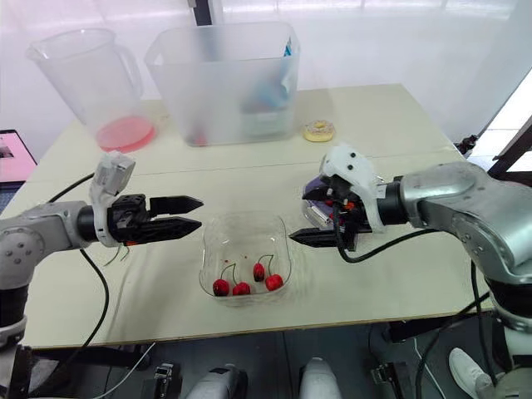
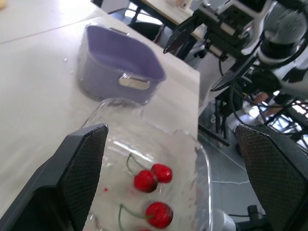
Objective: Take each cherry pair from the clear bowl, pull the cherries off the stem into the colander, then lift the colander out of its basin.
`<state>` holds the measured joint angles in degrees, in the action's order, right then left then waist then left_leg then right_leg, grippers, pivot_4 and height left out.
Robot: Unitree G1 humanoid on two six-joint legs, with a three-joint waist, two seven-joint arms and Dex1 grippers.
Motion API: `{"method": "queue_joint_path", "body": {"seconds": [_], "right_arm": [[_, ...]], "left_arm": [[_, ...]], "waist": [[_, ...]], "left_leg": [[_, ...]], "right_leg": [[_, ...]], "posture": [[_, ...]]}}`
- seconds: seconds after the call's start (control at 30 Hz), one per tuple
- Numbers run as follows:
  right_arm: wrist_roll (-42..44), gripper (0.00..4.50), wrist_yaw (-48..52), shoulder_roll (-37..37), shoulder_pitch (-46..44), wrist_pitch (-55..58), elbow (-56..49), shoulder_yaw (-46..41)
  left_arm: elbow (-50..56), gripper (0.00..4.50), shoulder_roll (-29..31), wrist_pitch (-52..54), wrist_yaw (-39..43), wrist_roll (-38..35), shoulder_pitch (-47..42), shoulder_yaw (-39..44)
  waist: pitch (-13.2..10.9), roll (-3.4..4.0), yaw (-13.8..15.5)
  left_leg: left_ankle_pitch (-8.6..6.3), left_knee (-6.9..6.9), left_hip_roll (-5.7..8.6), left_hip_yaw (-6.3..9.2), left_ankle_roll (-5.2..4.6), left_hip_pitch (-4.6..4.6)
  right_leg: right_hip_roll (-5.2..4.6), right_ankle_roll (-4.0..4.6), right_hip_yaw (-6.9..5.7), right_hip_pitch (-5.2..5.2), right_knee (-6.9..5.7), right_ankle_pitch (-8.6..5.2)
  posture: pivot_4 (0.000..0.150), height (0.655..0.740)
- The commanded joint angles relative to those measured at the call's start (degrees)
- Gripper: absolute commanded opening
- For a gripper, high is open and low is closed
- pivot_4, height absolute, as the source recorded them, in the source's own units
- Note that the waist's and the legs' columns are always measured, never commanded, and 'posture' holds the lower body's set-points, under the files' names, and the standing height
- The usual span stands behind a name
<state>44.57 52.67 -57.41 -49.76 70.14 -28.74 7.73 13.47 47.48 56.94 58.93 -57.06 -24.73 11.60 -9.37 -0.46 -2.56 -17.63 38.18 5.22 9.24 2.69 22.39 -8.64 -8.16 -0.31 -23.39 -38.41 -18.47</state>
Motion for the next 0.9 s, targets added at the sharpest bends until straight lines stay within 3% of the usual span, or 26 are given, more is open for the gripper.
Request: {"method": "queue_joint_path", "body": {"seconds": [0.03,0.23,0.5,0.63,0.73,0.83,0.9], "right_arm": [[-4.1,4.50,3.2,1.8,-8.9,1.6,2.3,10.3],[-11.6,4.50,4.8,12.0,-19.0,0.2,8.0,25.4],[-27.6,4.50,9.5,13.7,-19.9,-12.1,9.8,42.2],[-30.2,4.50,10.8,15.8,-18.1,-13.0,10.5,43.9],[-32.4,3.59,10.7,18.1,-17.2,-12.8,12.0,44.5],[-35.0,2.22,11.3,19.0,-16.9,-13.7,12.9,45.6],[-35.7,2.22,11.9,19.3,-16.8,-13.6,12.7,45.8]], "left_arm": [[1.8,4.42,2.6,-3.8,1.2,4.0,2.2,0.4],[4.8,4.42,3.8,-6.4,0.6,5.0,7.3,3.8],[9.6,4.42,2.6,-6.4,-2.7,3.4,12.2,6.8],[10.5,4.42,2.2,-6.1,-4.0,2.7,12.6,7.0],[10.5,4.50,2.1,-6.3,-4.6,3.1,12.4,6.2],[10.8,4.50,1.9,-6.2,-5.0,3.0,11.7,5.4],[10.7,4.50,2.2,-6.1,-4.9,3.0,11.3,5.0]], "waist": [[0.0,0.00,0.0],[0.0,0.00,0.0],[0.0,-0.01,0.0],[0.0,-0.01,-0.1],[0.0,-0.01,-0.1],[0.0,-0.01,-0.1],[0.0,-0.01,0.0]], "left_leg": [[0.00,-0.02,0.00,-0.01,0.00,0.00],[0.00,-0.05,0.00,0.03,0.00,0.01],[0.00,0.02,0.07,0.16,0.01,0.08],[0.01,0.00,0.06,0.15,0.02,0.07],[0.01,-0.01,0.06,0.15,0.02,0.07],[0.01,0.00,0.05,0.16,0.02,0.07],[0.01,0.00,0.07,0.16,0.02,0.07]], "right_leg": [[-0.01,0.00,0.00,0.00,0.02,0.00],[-0.02,0.00,0.00,-0.03,0.02,0.00],[-0.03,0.00,0.00,-0.05,-0.03,0.00],[-0.02,0.00,0.00,-0.07,-0.04,0.00],[-0.01,0.00,0.00,-0.07,-0.04,0.00],[-0.01,0.00,0.00,-0.07,-0.04,0.00],[-0.02,0.00,0.00,-0.06,-0.03,0.00]], "posture": [[0.150,0.7400],[0.150,0.7400],[0.150,0.7400],[0.150,0.7400],[0.150,0.7400],[0.150,0.7400],[0.150,0.7400]]}}
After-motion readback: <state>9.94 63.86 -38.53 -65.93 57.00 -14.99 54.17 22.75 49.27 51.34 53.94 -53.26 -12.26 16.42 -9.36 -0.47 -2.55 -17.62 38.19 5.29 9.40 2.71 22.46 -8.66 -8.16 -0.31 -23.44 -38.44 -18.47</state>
